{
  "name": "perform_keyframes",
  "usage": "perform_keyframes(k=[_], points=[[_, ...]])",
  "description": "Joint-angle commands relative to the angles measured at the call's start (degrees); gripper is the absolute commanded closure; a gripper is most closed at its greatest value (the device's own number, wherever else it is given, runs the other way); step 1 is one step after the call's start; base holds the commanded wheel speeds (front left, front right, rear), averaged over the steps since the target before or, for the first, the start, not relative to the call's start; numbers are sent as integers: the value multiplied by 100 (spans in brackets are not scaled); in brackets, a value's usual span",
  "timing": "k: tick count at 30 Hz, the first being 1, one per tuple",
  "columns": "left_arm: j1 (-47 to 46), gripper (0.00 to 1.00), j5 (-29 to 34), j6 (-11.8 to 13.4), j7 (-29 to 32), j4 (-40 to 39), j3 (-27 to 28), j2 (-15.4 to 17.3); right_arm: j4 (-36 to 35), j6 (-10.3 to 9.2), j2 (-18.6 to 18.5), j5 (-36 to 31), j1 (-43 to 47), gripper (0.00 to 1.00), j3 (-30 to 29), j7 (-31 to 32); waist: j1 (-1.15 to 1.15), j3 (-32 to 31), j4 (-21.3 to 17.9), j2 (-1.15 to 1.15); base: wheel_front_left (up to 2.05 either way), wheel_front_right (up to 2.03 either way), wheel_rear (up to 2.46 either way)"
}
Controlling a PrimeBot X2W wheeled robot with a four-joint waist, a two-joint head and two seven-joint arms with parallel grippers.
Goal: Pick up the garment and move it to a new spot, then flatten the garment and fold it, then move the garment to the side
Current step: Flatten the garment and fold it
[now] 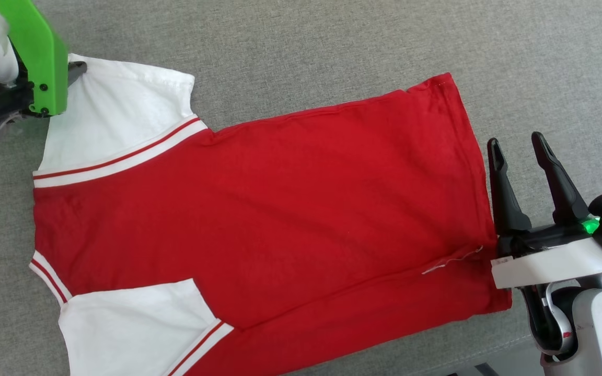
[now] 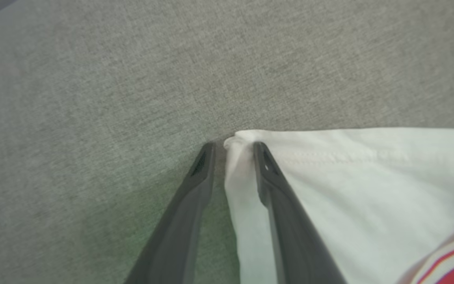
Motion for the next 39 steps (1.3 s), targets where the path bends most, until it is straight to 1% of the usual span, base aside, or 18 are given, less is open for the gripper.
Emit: perform_keyframes(k=[1,9,12,14,16,19,22,24,29,35,37,39], points=[[308,100,-47,-15,129,66,-188,-138,14,-3,-5,44,-66,0,-39,-37,0,-19,36,0,0,0,0],[502,100,-109,-4,-730,-14,-34,-305,90,-3,-100,-17,-54,0,-91,144,0,-379,248,0,0,0,0],[625,100,-196,99,-1237,-116,139,-460,97,-3,-220,-32,13,0,-117,275,0,-625,387,0,0,0,0],[770,100,-283,102,-1462,-253,209,-554,73,-3,-258,-26,75,0,-184,374,0,-788,480,0,0,0,0],[908,100,-294,113,-1613,-414,221,-567,48,-3,-283,-25,133,0,-242,472,0,-926,560,0,0,0,0],[1143,100,-254,197,-1809,-762,222,-499,35,-3,-390,-39,247,0,-324,748,0,-1129,706,0,0,0,0],[1364,100,-1,418,-2045,-1231,133,-374,62,-3,-562,-49,354,0,-414,1244,0,-1259,848,0,0,0,0],[1591,100,-60,488,-2028,-1604,106,-359,34,-3,-677,-11,361,0,-465,1552,0,-1310,934,0,0,0,0],[1990,100,-22,795,-1961,-2578,75,-76,-69,-3,-1106,114,198,0,-417,2508,0,-1302,1125,0,0,0,0],[2331,100,-5,1196,-1986,-3698,188,248,-50,-3,-1598,513,-531,0,-267,3670,0,-1046,1315,0,0,0,0],[2387,100,14,1305,-1987,-3996,230,341,100,-3,-1760,569,-801,0,-204,4080,0,-932,1379,0,0,0,0],[2434,100,38,1396,-1996,-4242,263,419,308,-3,-1822,704,-1070,0,-155,4468,0,-836,1436,0,0,0,0]])
